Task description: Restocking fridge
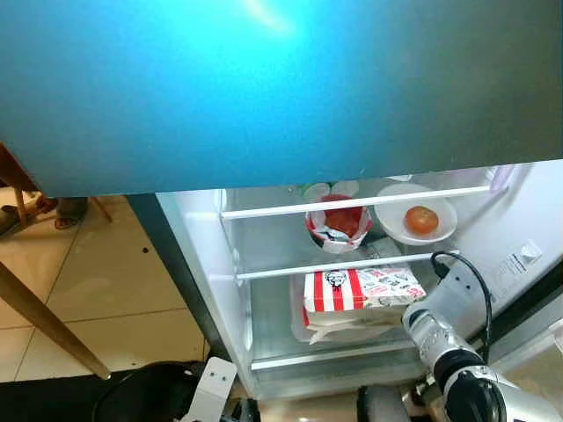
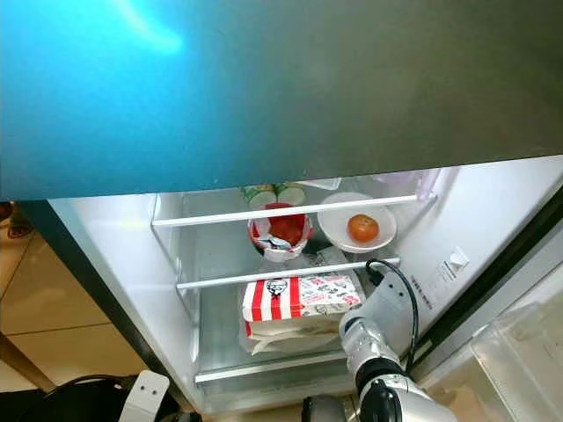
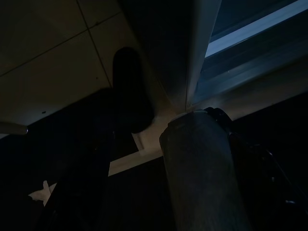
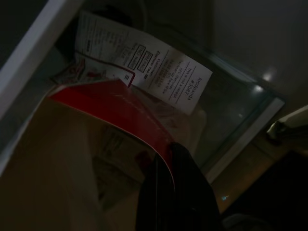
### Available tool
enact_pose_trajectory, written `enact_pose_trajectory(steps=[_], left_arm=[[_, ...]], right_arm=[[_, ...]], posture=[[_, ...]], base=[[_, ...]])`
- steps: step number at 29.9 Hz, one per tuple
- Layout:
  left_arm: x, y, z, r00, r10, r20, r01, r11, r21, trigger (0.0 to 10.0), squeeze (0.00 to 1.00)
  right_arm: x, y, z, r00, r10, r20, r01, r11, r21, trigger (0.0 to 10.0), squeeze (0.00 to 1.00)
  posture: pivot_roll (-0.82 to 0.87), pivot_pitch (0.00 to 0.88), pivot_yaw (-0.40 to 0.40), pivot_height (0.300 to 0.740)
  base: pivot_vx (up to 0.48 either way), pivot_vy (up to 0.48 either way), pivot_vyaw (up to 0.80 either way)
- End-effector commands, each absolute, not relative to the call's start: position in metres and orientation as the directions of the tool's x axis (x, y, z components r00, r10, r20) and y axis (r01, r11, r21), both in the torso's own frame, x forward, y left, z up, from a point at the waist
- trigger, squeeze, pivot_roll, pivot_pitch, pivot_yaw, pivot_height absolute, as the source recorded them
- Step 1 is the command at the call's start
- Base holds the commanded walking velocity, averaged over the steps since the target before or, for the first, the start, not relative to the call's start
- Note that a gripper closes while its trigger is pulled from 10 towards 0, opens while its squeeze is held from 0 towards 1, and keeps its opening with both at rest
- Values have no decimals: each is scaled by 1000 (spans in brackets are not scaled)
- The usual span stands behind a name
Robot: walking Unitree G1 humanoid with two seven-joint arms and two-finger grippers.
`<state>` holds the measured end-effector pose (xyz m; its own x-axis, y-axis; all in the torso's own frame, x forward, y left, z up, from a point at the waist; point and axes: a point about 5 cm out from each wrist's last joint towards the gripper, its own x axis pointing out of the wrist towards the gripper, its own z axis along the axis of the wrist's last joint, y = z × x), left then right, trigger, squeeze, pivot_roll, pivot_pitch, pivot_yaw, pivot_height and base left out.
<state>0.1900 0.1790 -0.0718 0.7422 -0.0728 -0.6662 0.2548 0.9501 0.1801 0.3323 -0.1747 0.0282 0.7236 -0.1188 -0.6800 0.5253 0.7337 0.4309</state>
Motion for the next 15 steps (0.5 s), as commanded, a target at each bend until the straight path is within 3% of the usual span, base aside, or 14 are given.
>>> enact_pose_trajectory(steps=[1,4,8,13,15], left_arm=[[146,180,-95,597,-77,-798,288,950,124,10000,0],[146,180,-95,600,-74,-796,283,951,125,10000,0],[146,180,-95,601,-74,-796,281,951,124,10000,0],[145,180,-95,602,-74,-795,276,954,121,10000,0],[145,180,-95,602,-74,-795,275,954,119,10000,0]], right_arm=[[334,-174,31,726,-134,-674,552,699,455,10000,0],[342,-169,40,747,-128,-652,575,616,538,10000,0],[344,-167,42,749,-124,-651,583,590,559,10000,0],[352,-150,52,756,-74,-650,624,380,683,10000,0],[353,-147,52,754,-67,-654,633,341,695,10000,0]], posture=[[123,239,-21,569],[125,242,-22,569],[125,242,-22,569],[122,241,-27,569],[121,241,-27,569]], base=[[0,0,0],[0,0,0],[0,0,0],[0,0,0],[0,0,0]])
